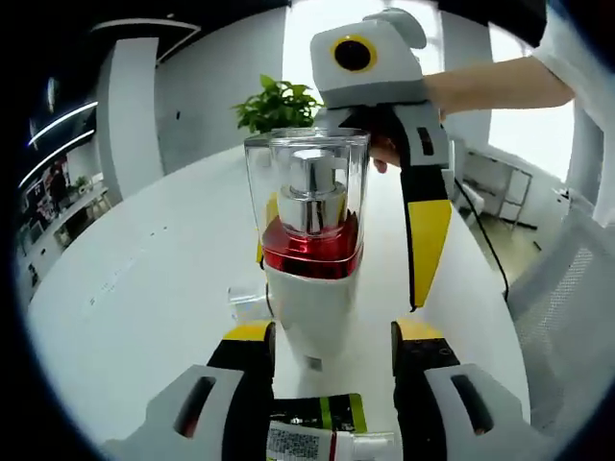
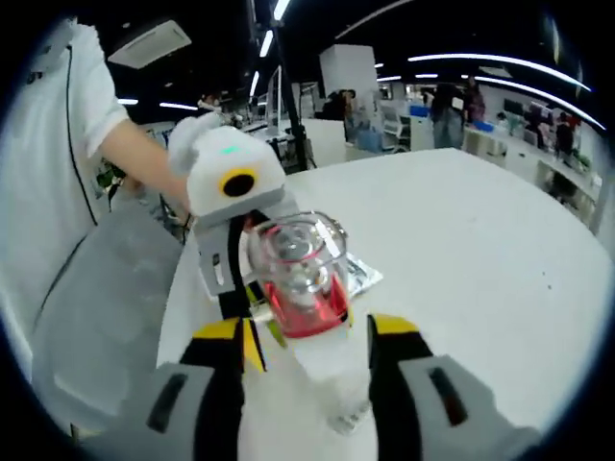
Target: Arrange the skincare products in the storage area until every visible bottle or jar stands upright without overlapping.
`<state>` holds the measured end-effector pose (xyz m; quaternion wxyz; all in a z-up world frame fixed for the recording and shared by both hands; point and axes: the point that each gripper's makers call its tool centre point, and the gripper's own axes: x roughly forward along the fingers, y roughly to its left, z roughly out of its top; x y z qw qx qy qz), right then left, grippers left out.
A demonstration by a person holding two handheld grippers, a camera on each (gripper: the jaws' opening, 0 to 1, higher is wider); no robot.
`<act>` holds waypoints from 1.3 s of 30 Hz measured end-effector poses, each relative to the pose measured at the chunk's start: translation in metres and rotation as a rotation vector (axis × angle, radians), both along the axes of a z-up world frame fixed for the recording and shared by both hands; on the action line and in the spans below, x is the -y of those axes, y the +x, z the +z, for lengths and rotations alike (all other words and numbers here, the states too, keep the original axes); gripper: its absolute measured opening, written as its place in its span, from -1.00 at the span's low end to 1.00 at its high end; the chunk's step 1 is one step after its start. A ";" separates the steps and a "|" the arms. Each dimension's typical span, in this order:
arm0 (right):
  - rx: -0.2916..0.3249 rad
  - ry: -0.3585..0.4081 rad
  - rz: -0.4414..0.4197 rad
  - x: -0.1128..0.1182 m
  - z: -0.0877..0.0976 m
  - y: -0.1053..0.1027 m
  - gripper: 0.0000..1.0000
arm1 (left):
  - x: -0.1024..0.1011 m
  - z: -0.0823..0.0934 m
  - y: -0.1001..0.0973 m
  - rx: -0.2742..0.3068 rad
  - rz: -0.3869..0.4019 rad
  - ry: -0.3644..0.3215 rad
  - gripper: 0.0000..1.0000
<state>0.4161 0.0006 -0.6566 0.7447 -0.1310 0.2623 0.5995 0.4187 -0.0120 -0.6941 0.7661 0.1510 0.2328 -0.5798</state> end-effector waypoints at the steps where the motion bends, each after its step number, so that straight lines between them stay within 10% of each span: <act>1: 0.000 0.001 -0.013 0.001 0.000 -0.001 0.15 | -0.002 -0.002 0.000 -0.003 0.002 0.012 0.08; 7: 0.015 0.038 -0.158 0.009 0.003 -0.004 0.16 | -0.034 -0.028 0.007 0.022 0.057 0.215 0.02; 20: 0.046 0.167 -0.499 0.034 0.019 -0.051 0.32 | -0.043 -0.037 0.013 -0.005 0.110 0.258 -0.02; 27: 0.050 0.172 -0.571 0.036 0.019 -0.090 0.47 | -0.049 -0.054 0.009 -0.033 0.083 0.383 -0.05; 39: 0.069 0.181 -0.678 0.038 0.022 -0.108 0.71 | -0.055 -0.051 0.007 -0.084 0.103 0.371 -0.01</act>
